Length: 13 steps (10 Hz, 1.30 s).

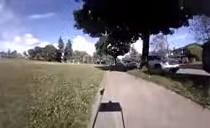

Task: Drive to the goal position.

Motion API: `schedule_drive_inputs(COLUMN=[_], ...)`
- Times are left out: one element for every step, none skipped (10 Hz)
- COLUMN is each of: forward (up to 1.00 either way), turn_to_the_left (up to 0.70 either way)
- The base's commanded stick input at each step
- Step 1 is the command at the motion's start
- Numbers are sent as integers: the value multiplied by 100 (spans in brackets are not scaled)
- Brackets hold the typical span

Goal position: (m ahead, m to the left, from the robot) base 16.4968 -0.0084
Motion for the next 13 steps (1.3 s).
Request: schedule_drive_inputs(forward=[100,100,100,100,100,100,100,100,100,100,100,100,100], turn_to_the_left=[0,0,0,0,0,0,0,0,0,0,0,0,0])
